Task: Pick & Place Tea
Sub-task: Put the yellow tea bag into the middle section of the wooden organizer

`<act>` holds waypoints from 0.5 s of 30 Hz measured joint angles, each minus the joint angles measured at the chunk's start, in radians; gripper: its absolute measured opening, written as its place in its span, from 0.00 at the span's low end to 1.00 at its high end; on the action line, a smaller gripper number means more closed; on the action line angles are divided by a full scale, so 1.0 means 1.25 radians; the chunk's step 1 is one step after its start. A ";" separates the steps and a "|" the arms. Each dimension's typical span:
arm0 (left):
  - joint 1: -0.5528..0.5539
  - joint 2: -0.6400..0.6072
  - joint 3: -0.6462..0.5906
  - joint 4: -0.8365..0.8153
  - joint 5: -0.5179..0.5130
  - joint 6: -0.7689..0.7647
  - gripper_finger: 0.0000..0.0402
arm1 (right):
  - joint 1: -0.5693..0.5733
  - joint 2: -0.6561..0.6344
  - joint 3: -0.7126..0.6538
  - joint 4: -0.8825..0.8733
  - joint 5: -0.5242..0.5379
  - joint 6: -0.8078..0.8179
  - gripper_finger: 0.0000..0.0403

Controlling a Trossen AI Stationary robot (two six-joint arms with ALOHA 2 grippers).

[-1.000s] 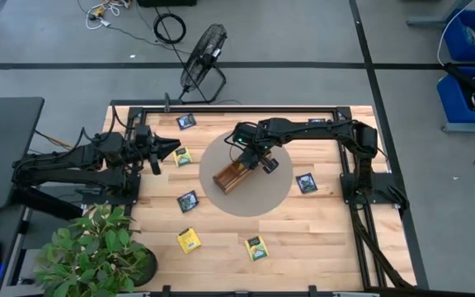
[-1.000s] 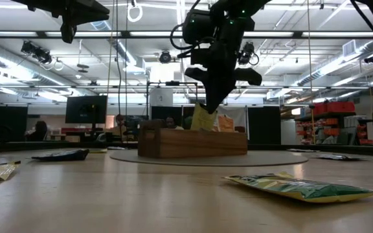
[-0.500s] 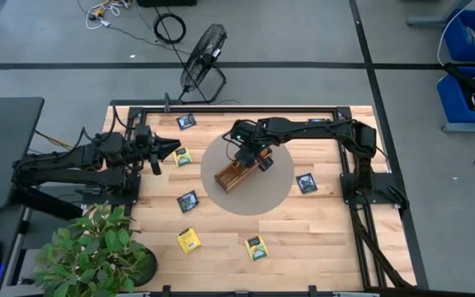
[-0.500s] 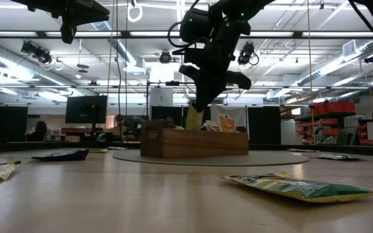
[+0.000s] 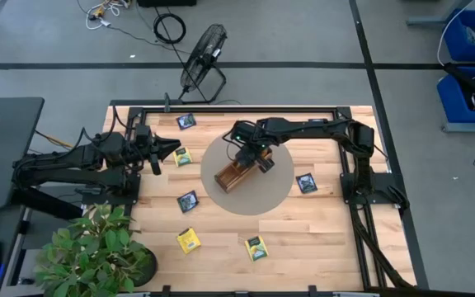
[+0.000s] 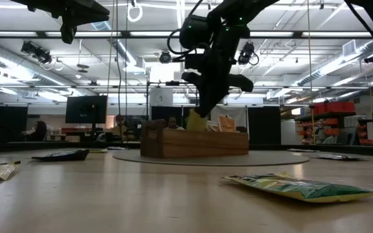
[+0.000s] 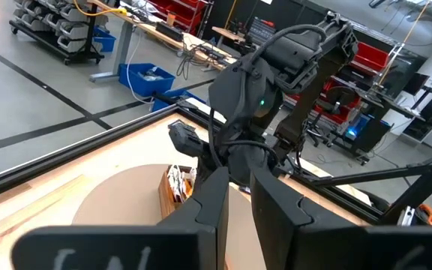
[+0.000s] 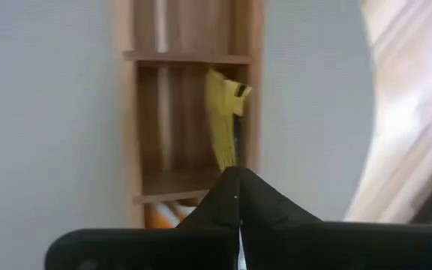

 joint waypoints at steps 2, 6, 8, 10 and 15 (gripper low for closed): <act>0.000 0.000 0.000 0.000 0.000 0.000 0.15 | -0.001 0.000 0.000 0.023 0.000 0.000 0.00; 0.000 0.000 0.000 -0.001 0.000 -0.002 0.15 | 0.000 0.000 0.000 0.037 0.000 0.011 0.00; 0.000 0.000 0.000 -0.003 0.000 -0.005 0.15 | 0.000 0.000 0.000 0.054 0.000 0.035 0.00; 0.000 0.000 0.000 -0.004 0.000 -0.006 0.15 | 0.000 0.000 0.000 0.054 0.002 0.042 0.01; 0.000 0.000 0.000 -0.006 0.000 -0.006 0.15 | 0.000 0.000 0.000 0.046 -0.002 0.052 0.10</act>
